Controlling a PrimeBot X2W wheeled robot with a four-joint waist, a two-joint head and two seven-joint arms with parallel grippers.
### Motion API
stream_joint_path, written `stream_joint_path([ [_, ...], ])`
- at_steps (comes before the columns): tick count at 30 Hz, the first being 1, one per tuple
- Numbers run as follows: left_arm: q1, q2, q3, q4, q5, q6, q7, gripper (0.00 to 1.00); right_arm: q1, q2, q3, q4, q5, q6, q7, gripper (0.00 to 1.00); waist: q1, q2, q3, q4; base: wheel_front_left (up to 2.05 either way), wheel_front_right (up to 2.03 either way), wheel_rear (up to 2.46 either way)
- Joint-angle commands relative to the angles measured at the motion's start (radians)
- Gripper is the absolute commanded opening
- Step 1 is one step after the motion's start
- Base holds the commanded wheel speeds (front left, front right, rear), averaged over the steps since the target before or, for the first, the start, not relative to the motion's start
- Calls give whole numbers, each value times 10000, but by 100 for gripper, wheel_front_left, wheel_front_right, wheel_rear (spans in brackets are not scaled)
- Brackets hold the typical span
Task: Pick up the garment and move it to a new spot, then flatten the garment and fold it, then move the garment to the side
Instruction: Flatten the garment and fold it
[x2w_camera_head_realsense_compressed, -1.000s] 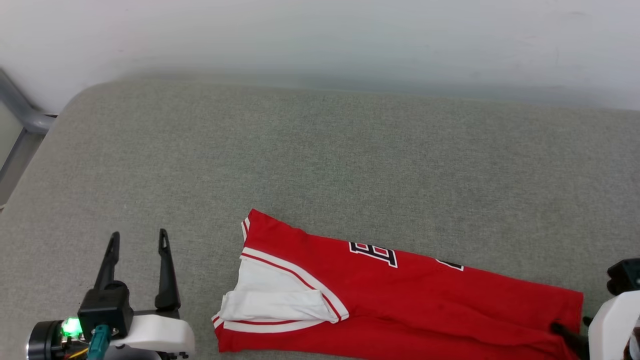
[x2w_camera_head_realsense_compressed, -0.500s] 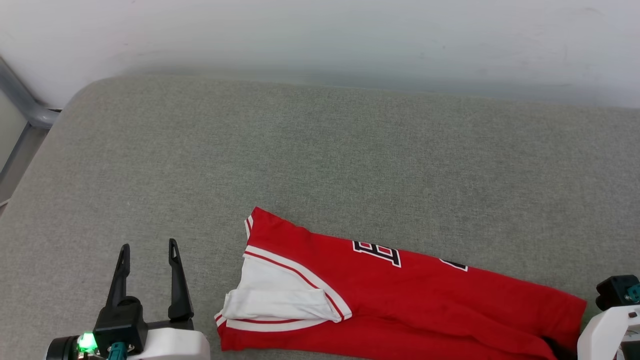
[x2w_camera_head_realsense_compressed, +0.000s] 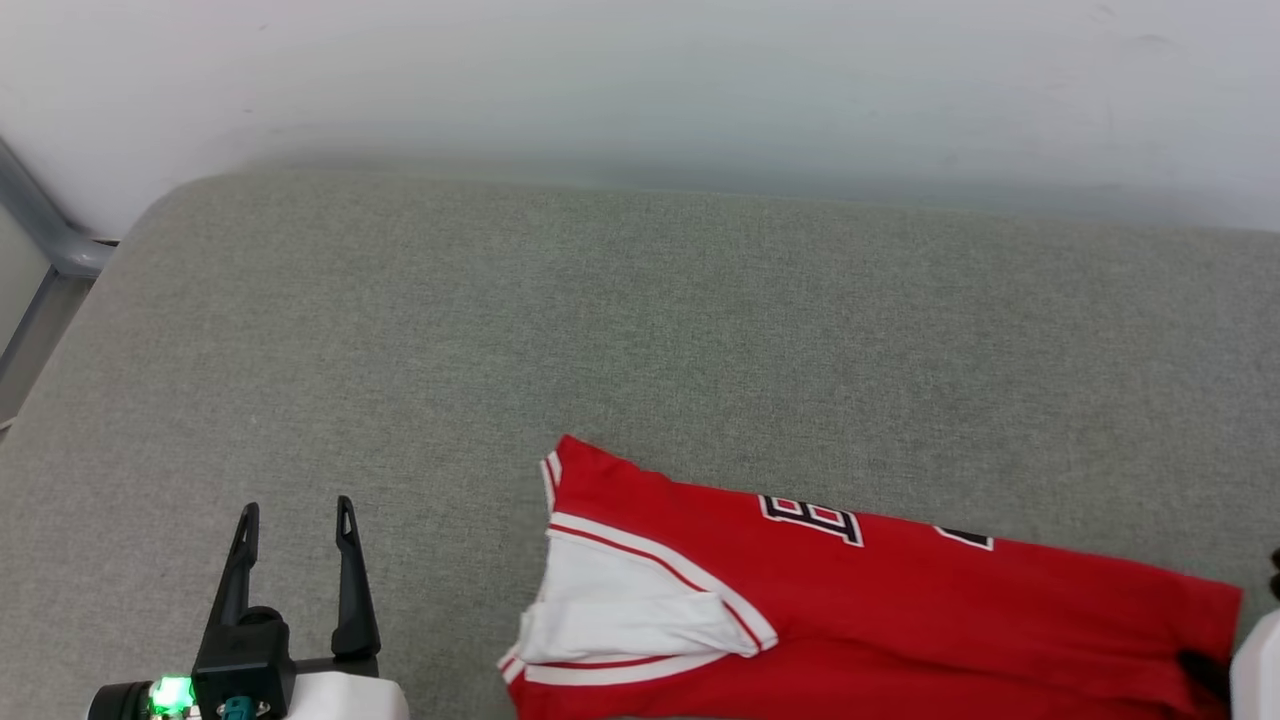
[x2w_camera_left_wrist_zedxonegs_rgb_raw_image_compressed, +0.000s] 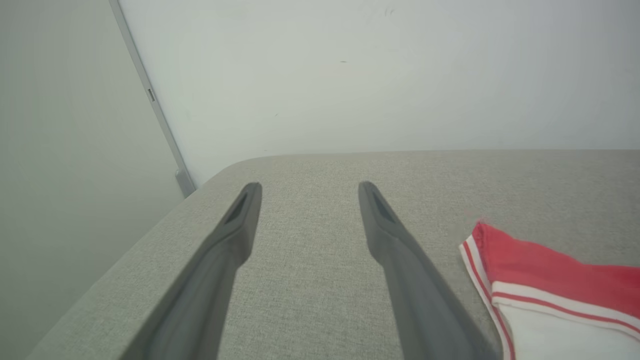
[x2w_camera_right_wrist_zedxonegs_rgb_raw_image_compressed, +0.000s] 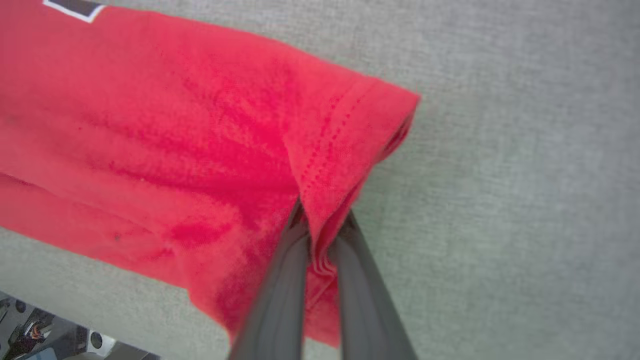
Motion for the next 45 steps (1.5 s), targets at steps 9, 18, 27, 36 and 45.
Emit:
stream_joint_path([
  [9,64,-191,133,228,425,-588,-25,100,-70,-845,-787,1083,-498,-22,125,0,0,0,-2,-7,0,0,0],
  [18,88,-315,195,399,615,-831,-25,100,74,-373,-1167,188,440,-16,306,0,0,0,-114,-51,0,0,0],
  [27,135,-354,204,527,721,-1000,-25,100,560,127,-896,-2673,1311,-16,1370,0,0,0,-248,28,0,0,0],
  [36,-43,-403,59,579,817,-1080,-25,100,-22,451,172,-4592,998,-16,2066,0,0,0,-160,333,0,0,0],
  [45,-293,-471,-144,644,842,-1137,-25,100,-1826,691,2496,-4724,673,-16,2226,0,0,0,47,708,0,0,0],
])
